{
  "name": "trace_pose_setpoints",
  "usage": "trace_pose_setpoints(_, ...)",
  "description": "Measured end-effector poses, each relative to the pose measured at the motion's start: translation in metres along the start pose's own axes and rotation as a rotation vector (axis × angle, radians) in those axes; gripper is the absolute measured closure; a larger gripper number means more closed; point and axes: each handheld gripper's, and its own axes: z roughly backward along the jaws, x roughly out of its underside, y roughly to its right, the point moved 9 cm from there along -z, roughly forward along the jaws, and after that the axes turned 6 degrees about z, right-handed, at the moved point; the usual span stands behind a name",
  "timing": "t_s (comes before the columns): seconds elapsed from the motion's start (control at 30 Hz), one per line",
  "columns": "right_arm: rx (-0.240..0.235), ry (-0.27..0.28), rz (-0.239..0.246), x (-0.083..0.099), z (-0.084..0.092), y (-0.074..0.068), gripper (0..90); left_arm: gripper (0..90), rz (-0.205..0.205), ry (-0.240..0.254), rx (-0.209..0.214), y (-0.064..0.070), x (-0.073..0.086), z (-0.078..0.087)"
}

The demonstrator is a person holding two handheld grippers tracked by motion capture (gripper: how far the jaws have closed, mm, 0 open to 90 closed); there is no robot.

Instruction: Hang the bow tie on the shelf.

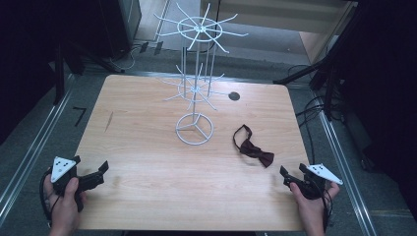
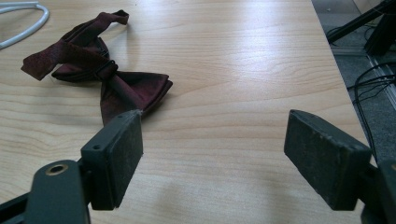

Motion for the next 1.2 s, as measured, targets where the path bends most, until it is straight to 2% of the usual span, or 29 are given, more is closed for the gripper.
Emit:
trace_pose_setpoints(0.1, -0.015, -0.009, 0.009, -0.002, 0.002, -0.002, 21.8, 0.5, 0.014, -0.01, 0.002, -0.001, 0.0, -0.001)
trace_pose_setpoints(0.2, -0.025, -0.018, 0.016, -0.007, 0.002, -0.007, 21.5, 0.5, 0.007, -0.016, -0.003, -0.001, 0.0, -0.002)
trace_pose_setpoints(0.27, -0.01, -0.014, 0.044, -0.013, 0.002, -0.01, 21.5, 0.5, -0.003, -0.019, -0.006, -0.001, 0.0, -0.003)
trace_pose_setpoints(0.4, -0.027, -0.017, 0.07, -0.028, 0.001, -0.024, 19.9, 0.5, -0.026, -0.015, -0.013, 0.001, 0.0, -0.002)
trace_pose_setpoints(0.53, -0.063, -0.053, 0.112, -0.04, -0.004, -0.041, 17.7, 0.5, -0.05, -0.017, -0.022, 0.003, 0.001, -0.003)
trace_pose_setpoints(0.57, -0.063, -0.053, 0.112, -0.04, -0.004, -0.041, 17.7, 0.5, -0.05, -0.017, -0.022, 0.003, 0.001, -0.003)
trace_pose_setpoints(0.6, -0.085, -0.082, 0.14, -0.044, -0.009, -0.051, 16.9, 0.5, -0.063, -0.018, -0.025, 0.005, 0.002, -0.003)
trace_pose_setpoints(0.67, -0.094, -0.118, 0.157, -0.046, -0.015, -0.056, 16.6, 0.5, -0.08, -0.026, -0.021, 0.006, 0.003, -0.002)
trace_pose_setpoints(0.77, -0.109, -0.148, 0.158, -0.049, -0.022, -0.062, 16.1, 0.5, -0.093, -0.031, -0.024, 0.007, 0.004, 0.0)
trace_pose_setpoints(0.8, -0.119, -0.174, 0.159, -0.052, -0.028, -0.066, 16.0, 0.5, -0.1, -0.035, -0.025, 0.008, 0.006, 0.001)
trace_pose_setpoints(0.9, -0.108, -0.194, 0.166, -0.055, -0.035, -0.069, 16.5, 0.5, -0.103, -0.036, -0.028, 0.007, 0.006, 0.002)
trace_pose_setpoints(0.93, -0.084, -0.197, 0.162, -0.059, -0.039, -0.071, 18.1, 0.5, -0.097, -0.037, -0.029, 0.007, 0.006, 0.002)
trace_pose_setpoints(1.1, -0.125, -0.236, 0.167, -0.066, -0.049, -0.083, 22.0, 0.5, -0.096, -0.035, -0.024, 0.007, 0.006, 0.002)
trace_pose_setpoints(1.2, -0.124, -0.257, 0.177, -0.068, -0.053, -0.086, 24.2, 0.5, -0.104, -0.041, -0.023, 0.007, 0.007, 0.002)
